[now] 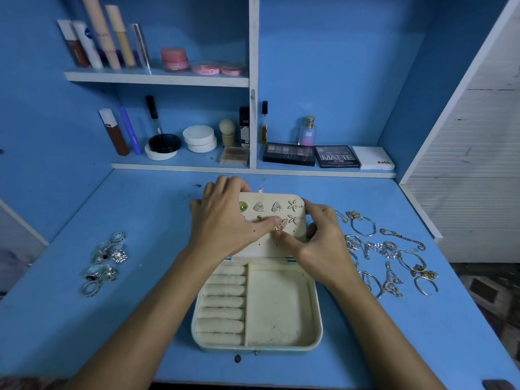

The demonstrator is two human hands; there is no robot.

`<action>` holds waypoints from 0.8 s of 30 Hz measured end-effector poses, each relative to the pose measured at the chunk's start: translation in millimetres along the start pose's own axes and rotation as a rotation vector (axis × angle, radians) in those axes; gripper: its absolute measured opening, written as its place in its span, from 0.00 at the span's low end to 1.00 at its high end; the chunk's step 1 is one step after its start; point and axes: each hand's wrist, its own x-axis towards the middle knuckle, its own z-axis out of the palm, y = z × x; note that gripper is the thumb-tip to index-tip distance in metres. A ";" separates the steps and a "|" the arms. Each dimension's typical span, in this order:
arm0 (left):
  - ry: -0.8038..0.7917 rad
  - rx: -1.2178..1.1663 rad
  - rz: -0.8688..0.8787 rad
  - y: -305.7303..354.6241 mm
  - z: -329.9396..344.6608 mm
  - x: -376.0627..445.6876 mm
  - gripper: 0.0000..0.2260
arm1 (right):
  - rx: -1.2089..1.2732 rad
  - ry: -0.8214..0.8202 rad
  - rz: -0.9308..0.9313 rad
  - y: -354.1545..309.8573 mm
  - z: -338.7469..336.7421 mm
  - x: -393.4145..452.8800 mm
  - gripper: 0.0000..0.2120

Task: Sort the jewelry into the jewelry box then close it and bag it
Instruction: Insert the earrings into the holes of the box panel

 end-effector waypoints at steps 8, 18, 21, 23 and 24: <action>-0.065 -0.195 -0.051 -6.4 -6.0 8.8 0.22 | 0.048 0.015 0.059 4.4 0.5 4.1 0.26; -0.145 -0.409 -0.185 -52.8 0.6 76.7 0.09 | 0.078 -0.017 0.102 8.8 -0.3 4.9 0.27; -0.222 -0.387 -0.234 -63.4 11.3 97.1 0.06 | 0.078 -0.021 0.108 9.8 0.5 4.9 0.28; -0.233 -0.350 -0.235 -63.8 17.1 109.4 0.06 | 0.085 -0.022 0.111 10.8 0.7 5.5 0.28; -0.237 -0.331 -0.232 -63.2 20.1 115.0 0.06 | 0.088 -0.019 0.114 11.6 0.8 5.8 0.29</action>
